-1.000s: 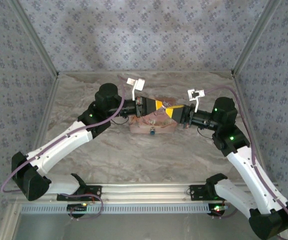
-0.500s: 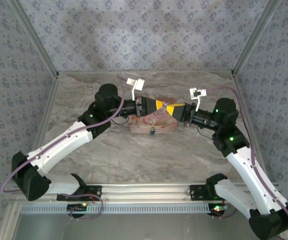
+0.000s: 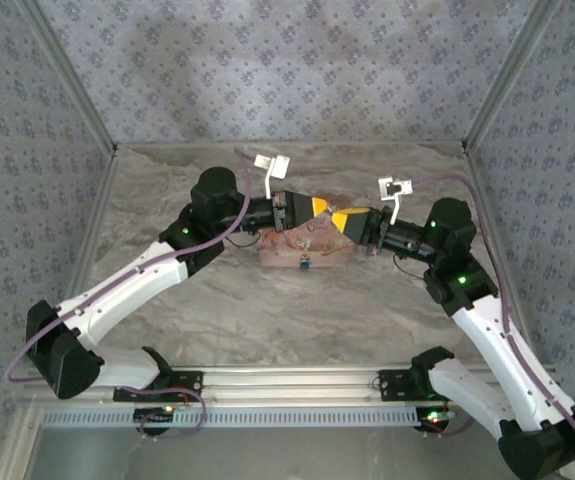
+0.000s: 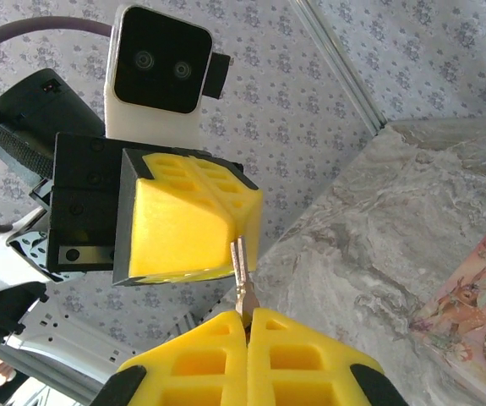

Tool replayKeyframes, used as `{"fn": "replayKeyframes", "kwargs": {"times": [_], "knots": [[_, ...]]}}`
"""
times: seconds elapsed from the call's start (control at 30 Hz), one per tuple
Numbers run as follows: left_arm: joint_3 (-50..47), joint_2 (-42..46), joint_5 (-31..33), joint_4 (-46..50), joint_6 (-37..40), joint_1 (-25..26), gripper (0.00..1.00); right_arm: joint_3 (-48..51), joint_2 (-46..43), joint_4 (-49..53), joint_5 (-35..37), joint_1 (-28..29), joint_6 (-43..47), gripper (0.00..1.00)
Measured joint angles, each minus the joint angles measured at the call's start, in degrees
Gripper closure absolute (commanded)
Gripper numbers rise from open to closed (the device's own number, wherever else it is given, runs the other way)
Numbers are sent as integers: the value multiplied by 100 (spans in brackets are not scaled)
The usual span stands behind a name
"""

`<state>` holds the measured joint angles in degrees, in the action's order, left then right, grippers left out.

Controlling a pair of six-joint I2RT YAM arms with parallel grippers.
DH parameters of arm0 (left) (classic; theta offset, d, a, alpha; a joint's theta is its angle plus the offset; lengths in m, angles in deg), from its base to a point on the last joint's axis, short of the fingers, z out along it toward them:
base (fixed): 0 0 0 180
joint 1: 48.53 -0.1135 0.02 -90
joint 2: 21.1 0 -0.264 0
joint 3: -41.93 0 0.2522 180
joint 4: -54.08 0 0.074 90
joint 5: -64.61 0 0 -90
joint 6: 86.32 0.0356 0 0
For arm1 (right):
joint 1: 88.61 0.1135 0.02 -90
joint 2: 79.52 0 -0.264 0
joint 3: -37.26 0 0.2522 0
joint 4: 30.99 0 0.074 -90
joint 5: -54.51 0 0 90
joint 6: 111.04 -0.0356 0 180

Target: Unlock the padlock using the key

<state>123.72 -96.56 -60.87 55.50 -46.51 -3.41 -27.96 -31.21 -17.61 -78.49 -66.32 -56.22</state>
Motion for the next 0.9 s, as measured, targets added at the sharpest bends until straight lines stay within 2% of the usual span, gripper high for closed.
{"fn": "replayKeyframes", "kwargs": {"times": [0.07, 0.13, 0.17, 0.3, 0.33, 0.4, 0.57, 0.7, 0.77, 0.9], "knots": [[0, -11, 0, -35, -2, 2, 100, 2, -2, 0, 22, 0, 0, 97], [0, -11, -2, -39, 4, 2, 88, 2, -2, 0, 26, 0, 0, 97], [0, -11, -2, -48, 13, 2, 86, 2, -2, 0, 35, 0, 0, 97], [0, -68, -4, -74, -24, 66, 84, 7, -4, -4, 83, 9, 0, 98], [0, -83, -4, -76, -24, 68, 85, 11, -7, -4, 107, 11, -2, 98], [0, -107, 0, -72, -37, 76, 94, 20, -7, -15, 120, 11, -28, 98], [7, -149, 20, -101, -2, 74, 100, 26, -22, -17, 175, 9, -111, 96], [7, -160, 17, -118, -2, 74, 100, 35, -35, -15, 192, 9, -129, 95], [7, -160, 17, -120, -2, 76, 100, 44, -48, -15, 214, 9, -144, 84], [7, -192, 13, -120, 2, 160, 100, 116, -125, -22, 282, -15, -173, 83]]}}
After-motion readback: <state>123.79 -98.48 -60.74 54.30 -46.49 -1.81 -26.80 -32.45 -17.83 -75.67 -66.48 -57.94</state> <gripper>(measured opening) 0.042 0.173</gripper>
